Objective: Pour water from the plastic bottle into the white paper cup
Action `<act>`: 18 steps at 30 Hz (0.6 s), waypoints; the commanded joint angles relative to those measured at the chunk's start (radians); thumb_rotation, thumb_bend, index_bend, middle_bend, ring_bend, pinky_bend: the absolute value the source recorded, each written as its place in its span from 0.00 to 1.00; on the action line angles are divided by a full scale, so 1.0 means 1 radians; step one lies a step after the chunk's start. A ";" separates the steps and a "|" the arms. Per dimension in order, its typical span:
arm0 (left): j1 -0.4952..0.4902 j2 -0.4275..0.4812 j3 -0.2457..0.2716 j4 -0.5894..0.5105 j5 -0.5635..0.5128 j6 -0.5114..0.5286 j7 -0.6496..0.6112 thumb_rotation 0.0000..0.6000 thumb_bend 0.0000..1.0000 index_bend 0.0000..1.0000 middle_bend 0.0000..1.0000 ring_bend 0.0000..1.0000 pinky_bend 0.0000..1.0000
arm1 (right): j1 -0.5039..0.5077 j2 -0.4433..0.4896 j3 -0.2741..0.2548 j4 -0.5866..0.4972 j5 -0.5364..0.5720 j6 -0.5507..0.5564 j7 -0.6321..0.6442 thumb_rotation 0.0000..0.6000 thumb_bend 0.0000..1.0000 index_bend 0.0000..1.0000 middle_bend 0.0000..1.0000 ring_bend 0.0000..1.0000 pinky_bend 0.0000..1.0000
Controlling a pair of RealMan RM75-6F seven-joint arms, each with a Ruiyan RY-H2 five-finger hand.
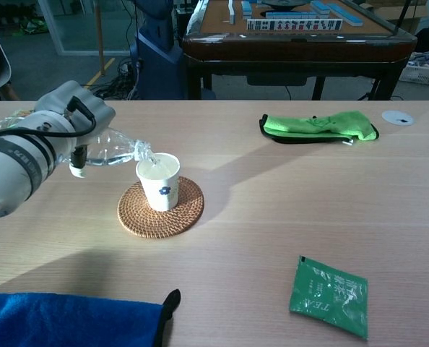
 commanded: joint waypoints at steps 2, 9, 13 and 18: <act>-0.001 -0.001 0.001 0.006 -0.006 -0.003 0.002 1.00 0.01 0.71 0.83 0.56 0.46 | 0.000 0.000 0.000 0.000 -0.001 0.001 0.001 1.00 0.13 0.33 0.30 0.16 0.24; 0.001 -0.007 0.009 0.023 -0.005 -0.009 -0.005 1.00 0.01 0.71 0.83 0.56 0.46 | -0.001 0.001 0.001 0.000 0.001 0.003 -0.002 1.00 0.13 0.33 0.30 0.16 0.24; 0.005 -0.011 0.006 0.033 -0.011 -0.015 -0.015 1.00 0.01 0.71 0.83 0.56 0.46 | -0.002 0.000 0.002 0.001 0.005 0.004 -0.005 1.00 0.13 0.33 0.30 0.16 0.24; 0.013 -0.009 -0.002 0.034 -0.017 -0.034 -0.046 1.00 0.01 0.71 0.83 0.56 0.47 | 0.000 -0.003 0.003 0.003 0.010 0.001 -0.010 1.00 0.13 0.33 0.30 0.16 0.24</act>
